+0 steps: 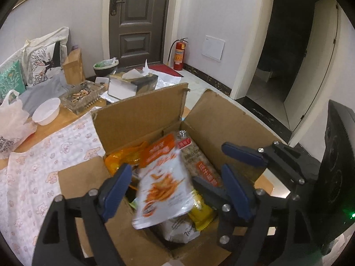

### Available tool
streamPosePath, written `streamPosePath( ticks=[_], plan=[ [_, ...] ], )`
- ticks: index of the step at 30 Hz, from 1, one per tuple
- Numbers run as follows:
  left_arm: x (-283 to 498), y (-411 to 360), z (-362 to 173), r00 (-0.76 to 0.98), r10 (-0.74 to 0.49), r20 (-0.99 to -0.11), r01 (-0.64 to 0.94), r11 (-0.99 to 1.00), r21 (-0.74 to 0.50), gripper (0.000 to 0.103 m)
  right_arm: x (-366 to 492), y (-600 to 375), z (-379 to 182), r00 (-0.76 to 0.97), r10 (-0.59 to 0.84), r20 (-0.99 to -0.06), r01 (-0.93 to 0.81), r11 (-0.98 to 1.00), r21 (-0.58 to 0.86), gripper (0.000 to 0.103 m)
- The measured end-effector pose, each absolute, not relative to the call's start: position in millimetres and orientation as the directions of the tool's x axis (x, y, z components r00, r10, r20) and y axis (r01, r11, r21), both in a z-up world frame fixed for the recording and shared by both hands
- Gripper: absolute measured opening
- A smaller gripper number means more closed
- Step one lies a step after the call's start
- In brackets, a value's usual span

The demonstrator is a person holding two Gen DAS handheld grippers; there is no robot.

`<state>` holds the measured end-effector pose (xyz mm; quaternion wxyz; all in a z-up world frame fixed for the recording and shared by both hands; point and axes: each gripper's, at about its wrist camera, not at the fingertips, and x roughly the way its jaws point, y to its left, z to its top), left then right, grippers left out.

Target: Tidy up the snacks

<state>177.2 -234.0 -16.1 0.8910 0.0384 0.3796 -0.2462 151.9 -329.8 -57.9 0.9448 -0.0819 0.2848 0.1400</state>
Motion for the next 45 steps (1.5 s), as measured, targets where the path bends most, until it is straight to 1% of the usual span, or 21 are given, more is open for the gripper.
streamPosePath(
  ticks=[3, 6, 9, 11, 12, 13, 14, 16, 20, 24, 31, 45],
  plan=[
    [168.3, -227.1, -8.8, 0.609, -0.41, -0.679, 0.462, 0.879, -0.117, 0.082, 143.8, -333.5, -52.5, 0.807, 0.205, -0.554, -0.297, 0.952, -0.079, 0.052],
    [154.9, -215.8, 2.1, 0.651, -0.4, -0.645, 0.444, 0.89, -0.104, 0.086, 135.2, -334.2, -43.9, 0.819, 0.195, -0.54, -0.286, 0.954, -0.089, 0.058],
    [138.2, -199.3, 15.5, 0.707, -0.376, -0.599, 0.407, 0.909, -0.091, 0.09, 125.7, -332.5, -32.5, 0.832, 0.198, -0.519, -0.286, 0.953, -0.095, 0.067],
    [122.9, -184.0, 25.3, 0.756, -0.343, -0.558, 0.367, 0.927, -0.073, 0.091, 117.7, -330.5, -23.2, 0.843, 0.217, -0.492, -0.297, 0.951, -0.089, 0.08],
    [115.9, -177.4, 29.0, 0.777, -0.325, -0.539, 0.348, 0.935, -0.063, 0.091, 113.9, -331.3, -20.5, 0.849, 0.226, -0.477, -0.301, 0.95, -0.085, 0.084],
    [106.2, -169.1, 33.6, 0.807, -0.297, -0.511, 0.319, 0.947, -0.047, 0.092, 108.3, -330.3, -16.5, 0.859, 0.238, -0.454, -0.305, 0.949, -0.08, 0.091],
    [100.0, -164.0, 36.4, 0.826, -0.276, -0.492, 0.297, 0.954, -0.036, 0.096, 103.5, -328.8, -13.2, 0.867, 0.248, -0.431, -0.309, 0.948, -0.077, 0.096],
    [80.9, -146.8, 43.3, 0.88, -0.185, -0.438, 0.204, 0.979, -0.003, 0.101, 90.9, -326.7, -4.3, 0.888, 0.284, -0.362, -0.33, 0.941, -0.07, 0.102],
    [56.2, -115.5, 47.6, 0.917, -0.108, -0.385, 0.112, 0.994, -0.012, 0.101, 68.5, -318.6, 10.0, 0.886, 0.384, -0.258, -0.408, 0.912, -0.042, 0.103],
    [43.7, -88.7, 39.7, 0.924, -0.065, -0.377, 0.059, 0.998, -0.029, 0.101, 57.0, -310.7, 14.3, 0.856, 0.469, -0.218, -0.477, 0.879, 0.02, 0.103],
    [44.9, -64.7, 17.7, 0.91, -0.054, -0.412, 0.034, 0.998, -0.056, 0.101, 52.7, -295.8, 3.9, 0.85, 0.468, -0.241, -0.479, 0.878, 0.014, 0.103],
    [51.6, -65.5, 10.4, 0.901, -0.092, -0.423, 0.07, 0.995, -0.066, 0.101, 58.0, -292.4, -2.6, 0.848, 0.468, -0.247, -0.478, 0.878, 0.023, 0.103]
  ],
)
